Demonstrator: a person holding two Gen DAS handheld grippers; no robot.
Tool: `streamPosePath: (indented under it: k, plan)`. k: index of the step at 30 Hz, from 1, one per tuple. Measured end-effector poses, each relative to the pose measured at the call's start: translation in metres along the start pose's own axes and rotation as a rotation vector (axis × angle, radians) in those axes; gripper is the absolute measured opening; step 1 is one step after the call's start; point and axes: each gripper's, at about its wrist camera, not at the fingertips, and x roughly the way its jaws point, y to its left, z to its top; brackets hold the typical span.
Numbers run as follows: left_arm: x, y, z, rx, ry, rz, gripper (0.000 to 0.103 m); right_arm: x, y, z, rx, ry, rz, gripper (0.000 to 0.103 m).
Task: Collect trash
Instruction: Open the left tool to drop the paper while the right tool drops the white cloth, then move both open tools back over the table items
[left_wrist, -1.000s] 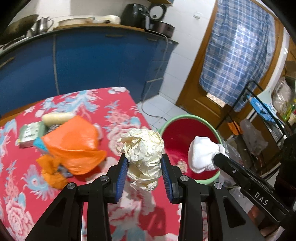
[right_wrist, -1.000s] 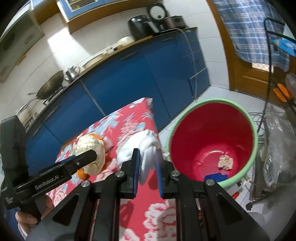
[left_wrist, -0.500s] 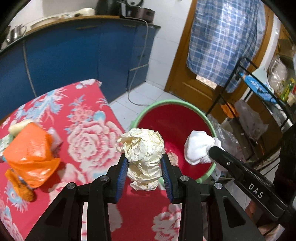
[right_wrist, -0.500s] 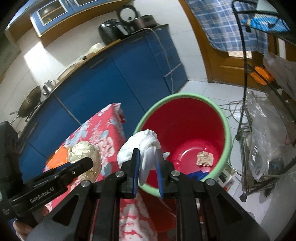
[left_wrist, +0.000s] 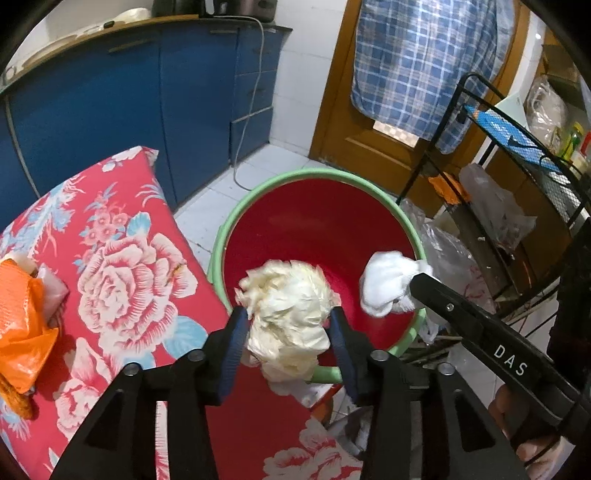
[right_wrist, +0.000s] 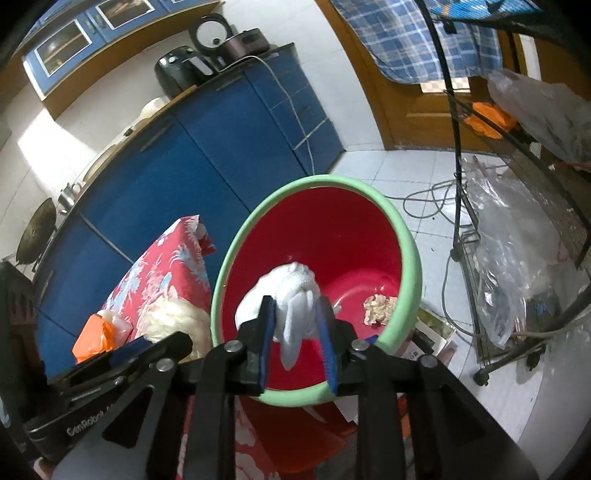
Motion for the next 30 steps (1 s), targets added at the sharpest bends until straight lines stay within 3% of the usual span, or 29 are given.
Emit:
streamPosePath:
  k: [4,19,30]
  plan:
    - [0.002,0.0,0.001,-0.005,0.004,0.009,0.056,-0.001,-0.005,0.001,0.016,-0.004,0.002,0.035]
    - [-0.028,0.028,-0.011,-0.085,-0.041,0.034,0.057,-0.015,0.018,-0.004,-0.032,-0.01,0.045,0.04]
    - [-0.072,0.077,-0.025,-0.183,-0.12,0.129,0.057,-0.024,0.052,-0.013,-0.093,0.002,0.091,0.042]
